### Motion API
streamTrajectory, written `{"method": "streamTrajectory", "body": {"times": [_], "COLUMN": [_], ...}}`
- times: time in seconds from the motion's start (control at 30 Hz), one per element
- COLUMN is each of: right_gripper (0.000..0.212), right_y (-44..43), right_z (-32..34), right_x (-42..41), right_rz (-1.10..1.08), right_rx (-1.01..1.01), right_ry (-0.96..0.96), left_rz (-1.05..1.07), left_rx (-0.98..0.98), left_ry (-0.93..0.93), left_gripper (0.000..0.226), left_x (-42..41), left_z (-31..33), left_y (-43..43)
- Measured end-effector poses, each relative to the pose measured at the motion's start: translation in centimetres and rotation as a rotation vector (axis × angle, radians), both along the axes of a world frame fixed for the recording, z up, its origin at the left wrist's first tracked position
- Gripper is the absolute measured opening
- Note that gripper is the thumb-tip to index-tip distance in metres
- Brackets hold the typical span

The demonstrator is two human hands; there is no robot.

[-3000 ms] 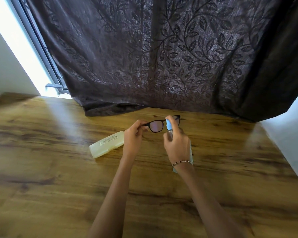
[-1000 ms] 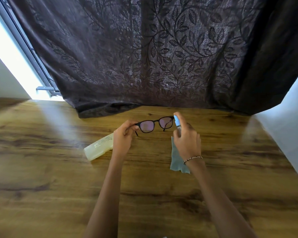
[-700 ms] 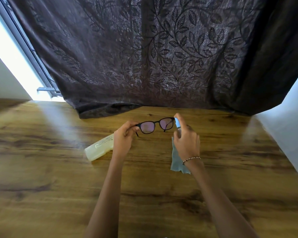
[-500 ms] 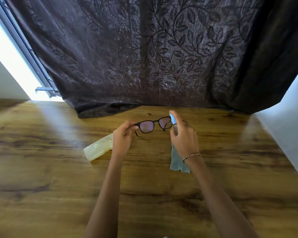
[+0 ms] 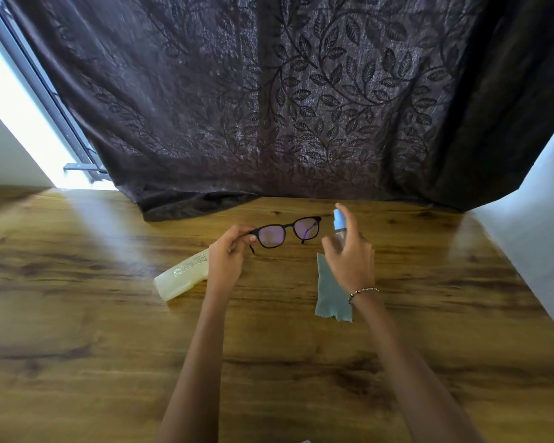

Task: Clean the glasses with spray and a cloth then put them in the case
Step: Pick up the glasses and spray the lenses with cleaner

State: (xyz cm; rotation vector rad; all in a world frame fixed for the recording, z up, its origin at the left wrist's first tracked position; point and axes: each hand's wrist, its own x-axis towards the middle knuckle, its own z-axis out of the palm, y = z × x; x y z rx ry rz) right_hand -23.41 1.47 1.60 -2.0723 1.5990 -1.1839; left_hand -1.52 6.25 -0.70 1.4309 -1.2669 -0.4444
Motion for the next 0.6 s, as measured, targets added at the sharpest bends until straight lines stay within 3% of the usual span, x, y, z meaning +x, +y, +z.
{"method": "streamTrajectory", "body": {"times": [0.2,0.33,0.6], "right_gripper": [0.056,0.029,0.027], "right_y": [-1.1,-2.0,-1.5], "right_z": [-2.3,-3.4,-4.3], "right_x": [-3.7,-5.8,-6.6], "right_rz": [-0.134,-0.23,-0.28], "right_rx": [0.234,0.363,0.39], "right_ry": [-0.202,-0.196,-0.281], "left_rz": [-0.005,-0.006,0.002], "left_rx": [-0.004,0.0,0.009], "left_ry": [-0.006,-0.016,-0.026], "left_gripper": [0.034,0.031,0.027], "left_x": [-0.1,-0.1,-0.2], "left_z": [0.1,0.0,0.2], "left_y": [-0.1,-0.2,0.0]}}
